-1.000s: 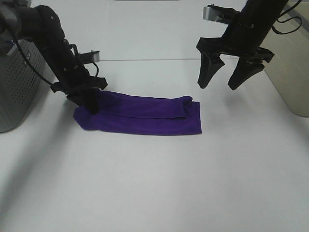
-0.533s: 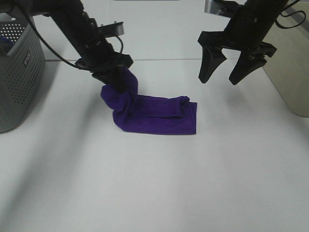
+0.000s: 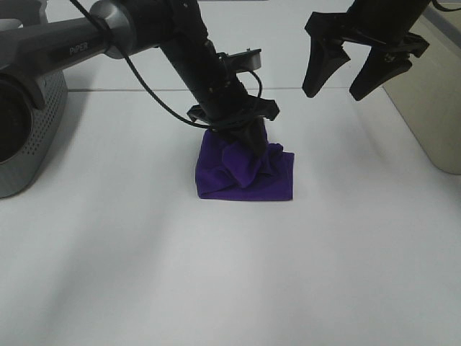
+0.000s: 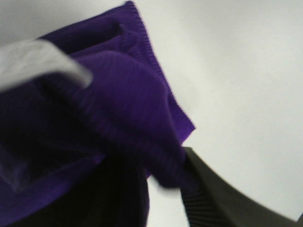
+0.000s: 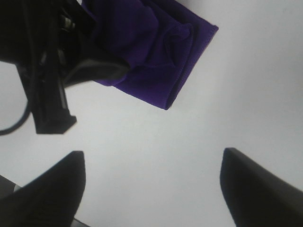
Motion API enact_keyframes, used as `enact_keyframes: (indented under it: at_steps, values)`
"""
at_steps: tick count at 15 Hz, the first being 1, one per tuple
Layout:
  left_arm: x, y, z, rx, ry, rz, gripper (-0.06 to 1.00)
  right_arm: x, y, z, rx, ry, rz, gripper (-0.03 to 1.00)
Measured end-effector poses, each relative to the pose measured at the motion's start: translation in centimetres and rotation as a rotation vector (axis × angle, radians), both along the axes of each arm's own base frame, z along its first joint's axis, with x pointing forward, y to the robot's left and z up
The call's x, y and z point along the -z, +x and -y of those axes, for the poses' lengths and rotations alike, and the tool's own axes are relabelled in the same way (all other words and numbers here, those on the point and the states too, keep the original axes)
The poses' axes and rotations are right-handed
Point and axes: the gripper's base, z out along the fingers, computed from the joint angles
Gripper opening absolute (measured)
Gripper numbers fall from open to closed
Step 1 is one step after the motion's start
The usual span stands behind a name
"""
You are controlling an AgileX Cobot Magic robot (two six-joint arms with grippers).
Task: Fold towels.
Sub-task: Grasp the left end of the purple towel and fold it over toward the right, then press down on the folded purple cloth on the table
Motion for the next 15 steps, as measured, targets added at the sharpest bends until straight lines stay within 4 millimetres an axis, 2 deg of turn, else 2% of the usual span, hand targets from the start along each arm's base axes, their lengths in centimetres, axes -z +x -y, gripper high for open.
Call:
enact_keyframes:
  at_steps: [2, 3, 5, 8, 9, 12, 15]
  values:
    - [-0.3, -0.5, 1.4, 0.003, -0.067, 0.000, 0.57, -0.8, -0.3, 0.1, 0.000, 0.005, 0.020, 0.77]
    - [-0.6, -0.8, 2.2, 0.010, -0.126, -0.002, 0.62, -1.2, -0.5, 0.1, 0.000, 0.007, 0.029, 0.77]
    - [-1.1, -0.9, 2.7, 0.027, -0.207, 0.003, 0.65, -2.0, -0.8, 0.2, 0.000, 0.012, 0.048, 0.77]
    - [-2.5, -0.1, 1.3, 0.051, -0.217, 0.048, 0.66, -3.0, -1.3, 0.3, 0.000, 0.017, 0.075, 0.77]
    - [-3.4, 0.3, 0.0, 0.053, -0.186, 0.074, 0.66, -3.1, -1.4, 0.3, 0.000, 0.018, 0.076, 0.77]
    - [-5.8, 2.7, -6.1, -0.055, -0.013, 0.152, 0.66, -3.0, -1.3, 0.3, -0.027, 0.021, 0.083, 0.77]
    - [-8.2, 4.5, -12.1, -0.222, 0.094, 0.196, 0.66, -1.0, -0.1, -1.1, -0.126, 0.125, 0.077, 0.76]
